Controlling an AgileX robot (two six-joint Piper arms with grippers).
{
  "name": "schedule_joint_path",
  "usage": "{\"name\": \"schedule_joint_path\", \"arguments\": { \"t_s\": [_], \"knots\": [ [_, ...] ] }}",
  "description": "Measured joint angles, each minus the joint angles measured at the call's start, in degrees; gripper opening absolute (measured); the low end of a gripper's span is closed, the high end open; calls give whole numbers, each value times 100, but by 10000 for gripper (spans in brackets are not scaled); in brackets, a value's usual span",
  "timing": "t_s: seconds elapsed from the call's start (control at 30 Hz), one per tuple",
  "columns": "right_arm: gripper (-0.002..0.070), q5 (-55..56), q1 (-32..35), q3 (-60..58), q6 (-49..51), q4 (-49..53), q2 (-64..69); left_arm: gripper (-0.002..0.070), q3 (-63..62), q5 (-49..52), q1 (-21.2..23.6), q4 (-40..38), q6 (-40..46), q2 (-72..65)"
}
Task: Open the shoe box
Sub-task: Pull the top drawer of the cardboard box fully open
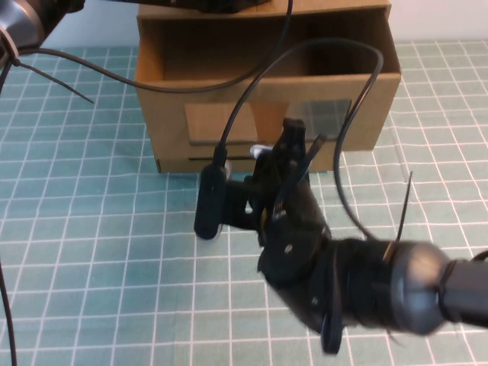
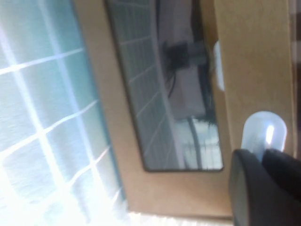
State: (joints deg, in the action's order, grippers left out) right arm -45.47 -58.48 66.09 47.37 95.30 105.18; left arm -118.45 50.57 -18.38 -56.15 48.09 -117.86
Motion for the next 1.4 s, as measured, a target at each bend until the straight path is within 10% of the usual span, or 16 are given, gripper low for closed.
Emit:
{"name": "schedule_joint_path", "arguments": {
  "t_s": [1.07,1.4],
  "knots": [
    [-8,-211,-1076,-408,173,-1672,3,-5,0,155,154,-128,-63,0],
    [102,531,-1076,-408,-685,-2775,-768,-5,-166,413,186,9,-76,32]
  ]
}}
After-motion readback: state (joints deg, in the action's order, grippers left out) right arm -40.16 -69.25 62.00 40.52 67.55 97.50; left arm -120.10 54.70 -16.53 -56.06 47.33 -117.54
